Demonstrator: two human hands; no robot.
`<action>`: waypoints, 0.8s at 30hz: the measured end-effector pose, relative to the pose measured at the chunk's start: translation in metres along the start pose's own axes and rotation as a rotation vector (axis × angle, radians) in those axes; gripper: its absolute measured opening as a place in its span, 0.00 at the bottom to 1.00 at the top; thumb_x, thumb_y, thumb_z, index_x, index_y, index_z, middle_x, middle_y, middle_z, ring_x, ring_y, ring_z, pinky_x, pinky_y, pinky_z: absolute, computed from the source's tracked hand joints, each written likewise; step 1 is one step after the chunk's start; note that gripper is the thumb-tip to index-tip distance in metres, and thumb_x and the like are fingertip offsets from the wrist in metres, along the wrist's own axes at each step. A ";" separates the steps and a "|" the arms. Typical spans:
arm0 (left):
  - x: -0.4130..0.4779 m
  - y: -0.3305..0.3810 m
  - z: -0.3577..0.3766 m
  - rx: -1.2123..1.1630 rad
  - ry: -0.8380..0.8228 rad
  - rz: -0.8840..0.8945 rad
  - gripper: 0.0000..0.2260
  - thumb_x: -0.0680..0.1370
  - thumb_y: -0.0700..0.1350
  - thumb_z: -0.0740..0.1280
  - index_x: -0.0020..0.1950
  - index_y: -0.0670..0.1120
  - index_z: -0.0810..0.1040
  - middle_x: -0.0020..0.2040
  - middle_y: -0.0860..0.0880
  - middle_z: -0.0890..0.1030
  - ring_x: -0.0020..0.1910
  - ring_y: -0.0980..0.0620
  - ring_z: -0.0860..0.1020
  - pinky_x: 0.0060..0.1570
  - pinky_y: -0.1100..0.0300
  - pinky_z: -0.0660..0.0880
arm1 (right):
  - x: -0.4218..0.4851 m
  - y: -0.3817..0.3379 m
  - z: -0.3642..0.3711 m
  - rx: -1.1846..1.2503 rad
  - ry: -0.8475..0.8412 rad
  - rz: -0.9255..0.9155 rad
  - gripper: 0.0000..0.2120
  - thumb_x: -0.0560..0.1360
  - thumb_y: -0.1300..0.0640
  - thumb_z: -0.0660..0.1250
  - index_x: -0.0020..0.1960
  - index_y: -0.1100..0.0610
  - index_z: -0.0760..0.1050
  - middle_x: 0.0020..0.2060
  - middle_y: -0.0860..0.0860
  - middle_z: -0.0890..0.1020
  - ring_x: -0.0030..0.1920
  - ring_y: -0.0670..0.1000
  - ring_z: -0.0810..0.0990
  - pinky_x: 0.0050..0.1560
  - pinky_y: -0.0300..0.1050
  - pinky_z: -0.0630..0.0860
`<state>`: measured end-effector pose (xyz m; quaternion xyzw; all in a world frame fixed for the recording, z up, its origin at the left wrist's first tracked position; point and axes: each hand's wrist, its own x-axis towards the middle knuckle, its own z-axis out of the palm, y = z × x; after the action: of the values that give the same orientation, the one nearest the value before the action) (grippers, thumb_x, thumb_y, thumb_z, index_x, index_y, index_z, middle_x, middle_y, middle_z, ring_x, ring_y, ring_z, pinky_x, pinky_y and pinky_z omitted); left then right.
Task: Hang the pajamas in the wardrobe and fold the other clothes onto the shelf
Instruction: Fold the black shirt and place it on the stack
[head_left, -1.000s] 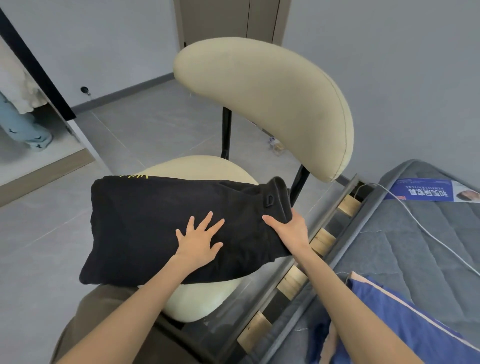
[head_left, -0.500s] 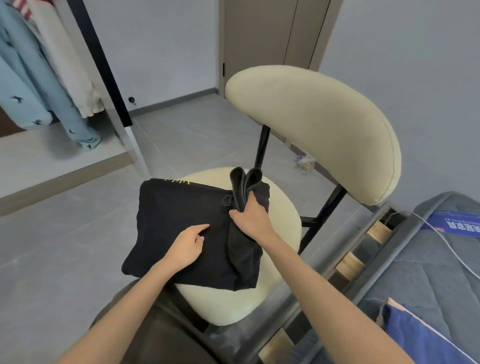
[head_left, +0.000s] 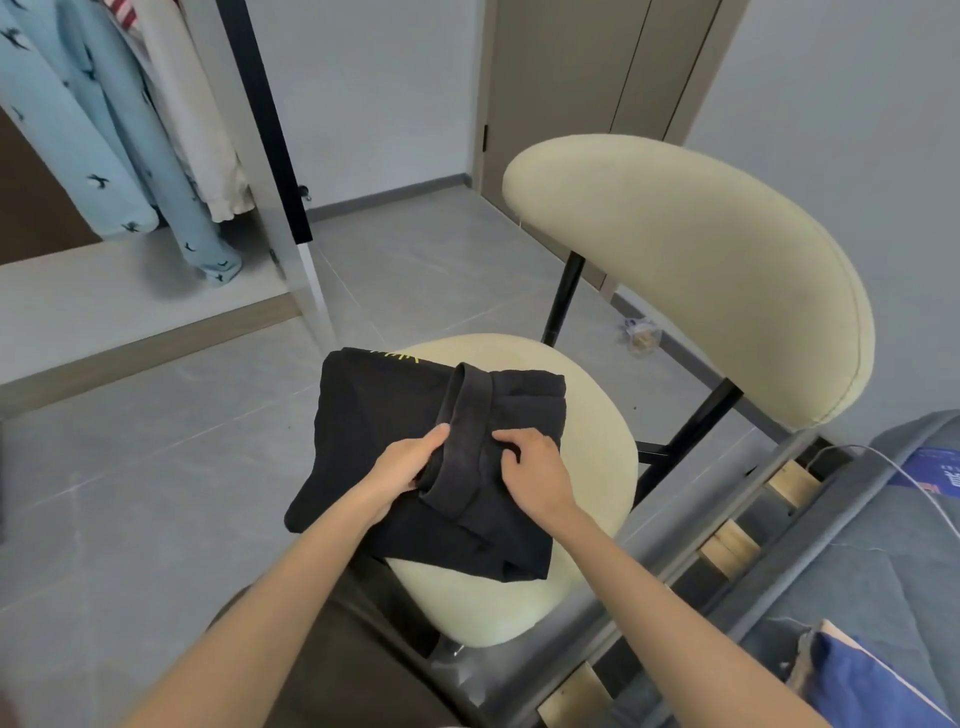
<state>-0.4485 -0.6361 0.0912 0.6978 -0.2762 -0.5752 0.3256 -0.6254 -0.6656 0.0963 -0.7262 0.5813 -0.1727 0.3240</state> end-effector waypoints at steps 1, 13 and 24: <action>0.002 0.001 0.006 0.061 0.014 0.010 0.25 0.73 0.63 0.66 0.62 0.47 0.73 0.63 0.48 0.76 0.52 0.54 0.76 0.43 0.62 0.71 | -0.005 0.006 0.000 -0.047 -0.026 -0.024 0.17 0.80 0.60 0.57 0.67 0.54 0.73 0.67 0.50 0.73 0.67 0.51 0.68 0.67 0.42 0.65; 0.010 -0.024 0.017 0.232 0.197 0.139 0.20 0.79 0.52 0.64 0.65 0.42 0.68 0.60 0.46 0.74 0.53 0.51 0.73 0.49 0.57 0.71 | -0.035 0.043 0.017 -0.260 -0.190 -0.117 0.21 0.83 0.50 0.50 0.75 0.45 0.58 0.78 0.47 0.49 0.78 0.51 0.43 0.76 0.50 0.46; 0.011 -0.034 0.000 0.160 0.154 0.151 0.18 0.80 0.50 0.62 0.66 0.44 0.66 0.54 0.53 0.74 0.50 0.56 0.72 0.47 0.63 0.70 | -0.016 0.043 0.025 0.305 0.144 0.380 0.26 0.78 0.46 0.64 0.71 0.57 0.64 0.65 0.54 0.71 0.66 0.57 0.68 0.68 0.50 0.64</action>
<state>-0.4463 -0.6232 0.0582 0.7409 -0.3472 -0.4700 0.3312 -0.6452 -0.6481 0.0512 -0.5325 0.6961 -0.2456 0.4143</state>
